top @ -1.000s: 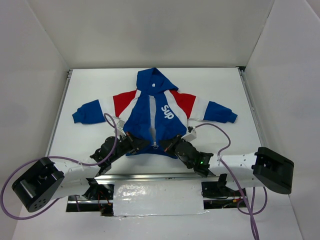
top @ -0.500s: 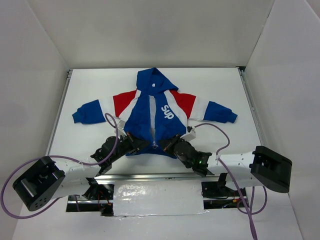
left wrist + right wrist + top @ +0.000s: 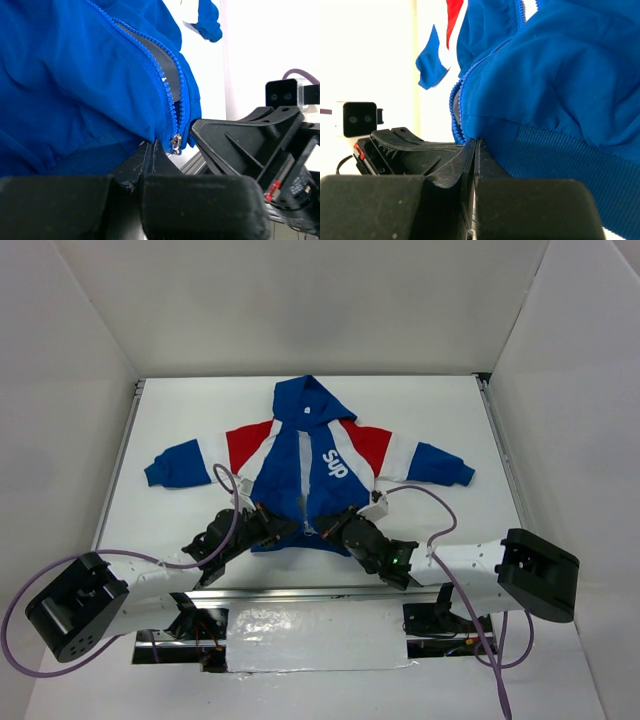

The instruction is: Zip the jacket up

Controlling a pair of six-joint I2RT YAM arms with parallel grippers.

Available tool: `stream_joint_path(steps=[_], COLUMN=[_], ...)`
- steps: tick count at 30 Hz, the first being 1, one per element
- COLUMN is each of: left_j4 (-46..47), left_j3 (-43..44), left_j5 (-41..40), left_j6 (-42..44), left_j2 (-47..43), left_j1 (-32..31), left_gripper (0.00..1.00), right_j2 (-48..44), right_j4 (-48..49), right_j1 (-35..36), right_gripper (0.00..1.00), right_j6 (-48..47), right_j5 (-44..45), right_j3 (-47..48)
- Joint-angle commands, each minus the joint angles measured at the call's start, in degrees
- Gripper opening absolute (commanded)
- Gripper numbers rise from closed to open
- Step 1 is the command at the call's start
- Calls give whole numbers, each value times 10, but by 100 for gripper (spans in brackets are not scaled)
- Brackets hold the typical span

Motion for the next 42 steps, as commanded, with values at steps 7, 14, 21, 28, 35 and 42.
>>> stream_joint_path(steps=[7, 14, 21, 28, 35, 42], left_j4=[-65, 6, 29, 44, 30, 76], left_j3=[62, 47, 31, 13, 6, -5], left_j5=[32, 103, 147, 155, 158, 207], left_j6=[82, 103, 123, 138, 173, 194], left_j2=[1, 7, 6, -3, -11, 28], left_j1=[-3, -2, -3, -3, -3, -4], left_gripper=[0, 0, 0, 0, 0, 0], right_j2=[19, 29, 2, 6, -17, -21], right_j4=[-36, -40, -85, -148, -182, -160], right_j1=[11, 11, 7, 6, -5, -5], right_gripper=[0, 0, 0, 0, 0, 0], right_j6=[24, 15, 29, 55, 78, 70], right_j5=[41, 37, 59, 78, 76, 58], right_j3=[59, 56, 50, 67, 60, 67])
